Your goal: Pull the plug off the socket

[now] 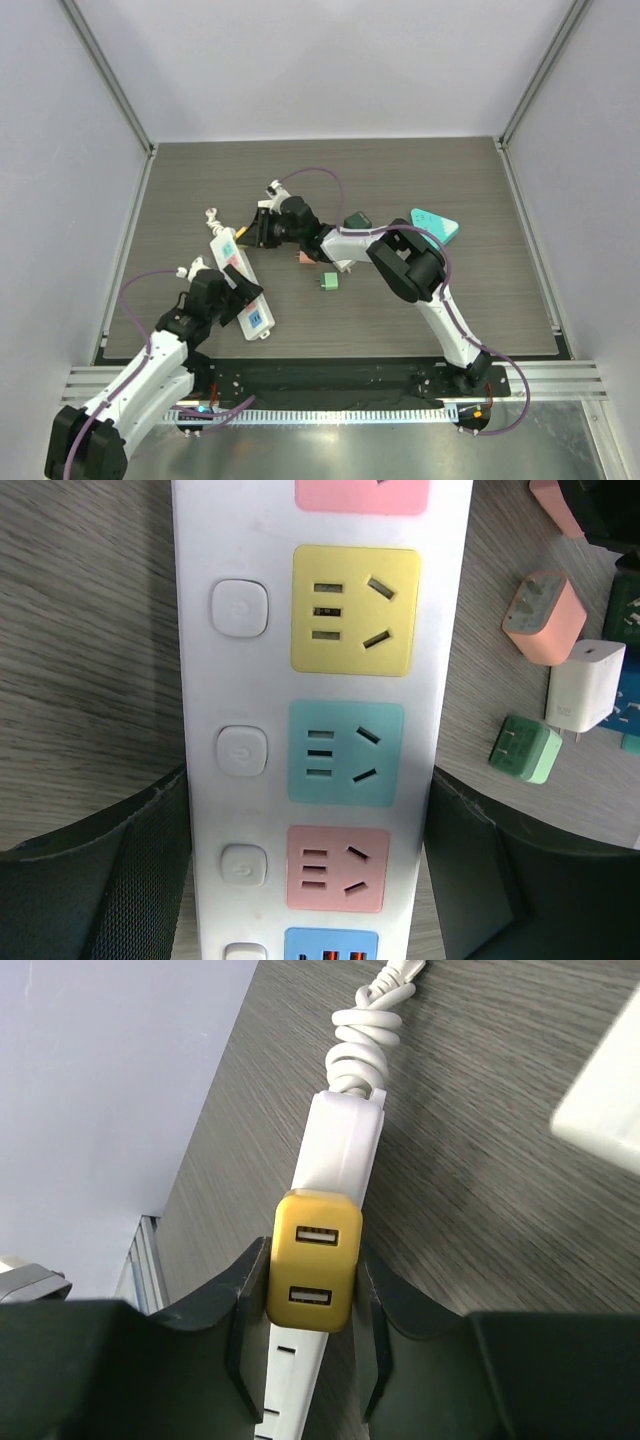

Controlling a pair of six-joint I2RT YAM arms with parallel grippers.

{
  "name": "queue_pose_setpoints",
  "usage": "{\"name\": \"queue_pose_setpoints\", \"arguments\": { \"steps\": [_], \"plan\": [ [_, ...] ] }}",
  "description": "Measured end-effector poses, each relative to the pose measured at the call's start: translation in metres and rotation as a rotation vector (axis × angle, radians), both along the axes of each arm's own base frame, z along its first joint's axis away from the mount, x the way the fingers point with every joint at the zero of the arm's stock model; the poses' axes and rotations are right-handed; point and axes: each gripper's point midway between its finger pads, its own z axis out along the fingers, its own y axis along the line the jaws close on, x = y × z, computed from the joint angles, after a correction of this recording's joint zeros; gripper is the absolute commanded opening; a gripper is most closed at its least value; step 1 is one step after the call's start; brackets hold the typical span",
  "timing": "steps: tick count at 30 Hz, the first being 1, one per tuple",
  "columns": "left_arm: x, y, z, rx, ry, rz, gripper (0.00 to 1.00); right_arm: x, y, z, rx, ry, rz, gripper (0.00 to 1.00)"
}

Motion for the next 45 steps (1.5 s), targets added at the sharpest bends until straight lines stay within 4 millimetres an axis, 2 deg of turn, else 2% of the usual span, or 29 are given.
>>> {"name": "queue_pose_setpoints", "arguments": {
  "steps": [5,12,19,23,28,32,35,37,39,42,45],
  "plan": [
    [-0.001,-0.007,-0.001,-0.013,0.028,-0.019,0.0,0.0,-0.014,-0.005,0.071,0.04,0.0,0.01],
    [-0.003,-0.028,0.0,-0.064,0.066,-0.105,0.0,0.001,-0.05,-0.004,0.158,0.069,-0.035,0.01],
    [-0.005,-0.033,0.002,-0.078,0.075,-0.125,0.0,0.001,-0.069,-0.001,0.18,0.073,-0.067,0.01],
    [-0.002,-0.035,0.011,-0.09,0.061,-0.118,0.0,0.006,-0.079,0.006,0.151,0.046,-0.109,0.01],
    [0.003,-0.039,0.018,-0.102,0.071,-0.11,0.0,0.005,-0.083,0.019,0.054,-0.071,-0.194,0.01],
    [0.005,0.001,-0.003,0.041,0.175,0.077,0.0,0.016,-0.11,0.043,0.025,-0.188,-0.299,0.01],
    [0.009,0.02,-0.006,0.137,0.236,0.134,0.0,0.027,-0.129,0.064,0.018,-0.264,-0.359,0.01],
    [0.013,0.026,-0.009,0.192,0.282,0.116,0.0,0.031,-0.14,0.077,0.027,-0.312,-0.389,0.01],
    [0.023,0.031,-0.009,0.241,0.323,0.087,0.0,0.031,-0.148,0.083,0.028,-0.338,-0.399,0.01],
    [0.045,0.034,-0.004,0.309,0.344,0.033,0.0,0.029,-0.148,0.086,0.033,-0.353,-0.381,0.01],
    [0.075,0.035,0.006,0.389,0.335,-0.027,0.0,0.025,-0.145,0.086,0.038,-0.356,-0.348,0.01]
  ]
}}
